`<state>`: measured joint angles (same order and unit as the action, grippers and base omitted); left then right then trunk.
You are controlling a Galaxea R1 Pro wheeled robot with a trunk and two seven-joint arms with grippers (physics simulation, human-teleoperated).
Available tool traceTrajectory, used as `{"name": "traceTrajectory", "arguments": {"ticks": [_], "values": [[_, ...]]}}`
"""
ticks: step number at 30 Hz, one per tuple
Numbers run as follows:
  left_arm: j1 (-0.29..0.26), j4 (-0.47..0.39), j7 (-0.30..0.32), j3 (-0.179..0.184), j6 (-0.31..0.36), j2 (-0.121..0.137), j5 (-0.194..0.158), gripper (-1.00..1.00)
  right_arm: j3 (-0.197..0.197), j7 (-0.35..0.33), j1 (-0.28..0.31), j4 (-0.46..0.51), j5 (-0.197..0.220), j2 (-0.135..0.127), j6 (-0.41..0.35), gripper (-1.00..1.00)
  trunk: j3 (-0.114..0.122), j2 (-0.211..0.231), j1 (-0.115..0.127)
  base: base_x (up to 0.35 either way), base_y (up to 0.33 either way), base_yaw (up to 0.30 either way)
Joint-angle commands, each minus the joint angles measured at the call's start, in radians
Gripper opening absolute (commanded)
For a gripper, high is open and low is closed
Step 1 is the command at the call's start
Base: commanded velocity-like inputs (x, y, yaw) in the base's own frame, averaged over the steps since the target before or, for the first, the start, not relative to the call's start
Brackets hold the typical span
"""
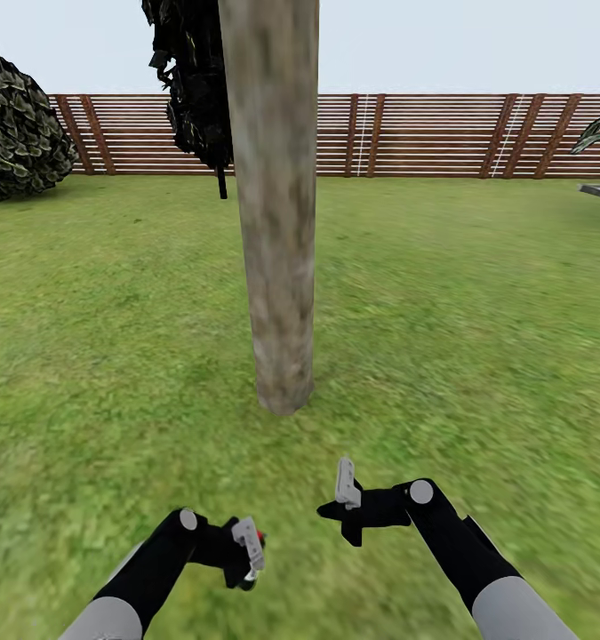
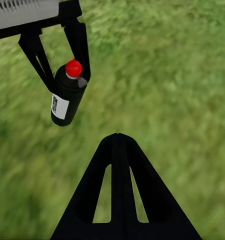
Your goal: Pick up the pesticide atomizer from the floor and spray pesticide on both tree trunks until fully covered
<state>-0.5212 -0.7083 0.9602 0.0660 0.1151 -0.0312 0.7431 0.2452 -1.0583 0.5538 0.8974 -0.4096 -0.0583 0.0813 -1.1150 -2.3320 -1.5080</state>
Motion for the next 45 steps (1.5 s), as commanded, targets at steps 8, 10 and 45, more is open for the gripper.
{"name": "traceTrajectory", "arguments": {"ticks": [8, 10, 45], "values": [[-0.029, 0.0, 0.061, -0.001, -0.003, -0.038, -0.006, -1.0, 0.0, 0.0, 0.0, -0.001, -0.001, 0.0, 0.0, -1.0, 0.0, 0.0, 0.0, 0.0, 0.0, 0.0], [-0.033, 0.0, 0.061, -0.002, -0.003, -0.046, -0.007, -1.0, 0.0, 0.0, 0.0, -0.001, -0.001, 0.0, 0.0, -1.0, 0.0, 0.0, 0.0, 0.0, 0.0, 0.0], [-0.05, 0.016, 0.097, -0.001, -0.073, -0.068, -0.097, -1.0, 0.013, 0.0, 0.007, 0.003, -0.002, 0.017, -0.002, -1.0, 0.0, 0.0, 0.0, 0.0, 0.0, 0.0]]}}
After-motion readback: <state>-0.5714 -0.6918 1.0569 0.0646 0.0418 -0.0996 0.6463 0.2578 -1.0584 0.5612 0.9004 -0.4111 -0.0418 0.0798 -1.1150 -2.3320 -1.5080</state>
